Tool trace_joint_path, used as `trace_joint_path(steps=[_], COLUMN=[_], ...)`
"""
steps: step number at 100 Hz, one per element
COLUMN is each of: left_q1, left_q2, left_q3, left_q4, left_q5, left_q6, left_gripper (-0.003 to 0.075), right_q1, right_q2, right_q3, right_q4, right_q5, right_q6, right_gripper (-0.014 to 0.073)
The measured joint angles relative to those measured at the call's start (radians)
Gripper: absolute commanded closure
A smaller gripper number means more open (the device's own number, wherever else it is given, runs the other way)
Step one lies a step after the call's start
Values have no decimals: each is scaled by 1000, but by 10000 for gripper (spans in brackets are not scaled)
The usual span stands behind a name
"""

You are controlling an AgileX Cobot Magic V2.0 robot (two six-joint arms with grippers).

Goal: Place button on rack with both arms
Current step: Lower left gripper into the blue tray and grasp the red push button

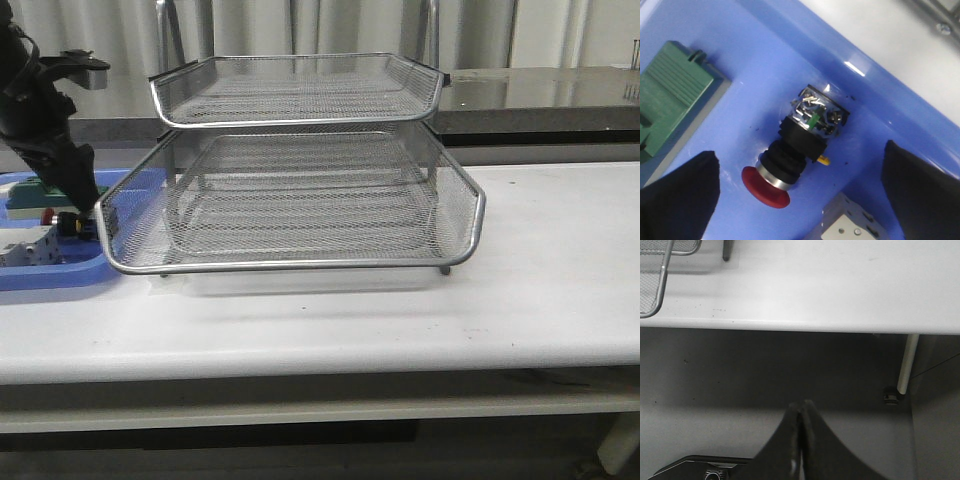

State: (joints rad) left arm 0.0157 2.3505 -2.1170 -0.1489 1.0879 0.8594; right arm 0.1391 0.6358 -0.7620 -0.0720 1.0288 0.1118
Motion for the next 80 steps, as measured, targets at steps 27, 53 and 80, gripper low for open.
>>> trace_joint_path(steps=[27,53,80], left_q1=[-8,-13,-13], left_q2=[35,44,100], left_q3=[0,-2,-4], left_q4=[16,22,22], left_q5=[-35,-76,-78], left_q6=[53,83,92], left_gripper=[99,99,99], right_q1=[0,0,0], right_q2=[0,0,0], right_q3=[0,0,0], right_q4=[0,0,0], right_q5=[0,0,0], right_q6=[0,0,0], right_gripper=[660,660,660])
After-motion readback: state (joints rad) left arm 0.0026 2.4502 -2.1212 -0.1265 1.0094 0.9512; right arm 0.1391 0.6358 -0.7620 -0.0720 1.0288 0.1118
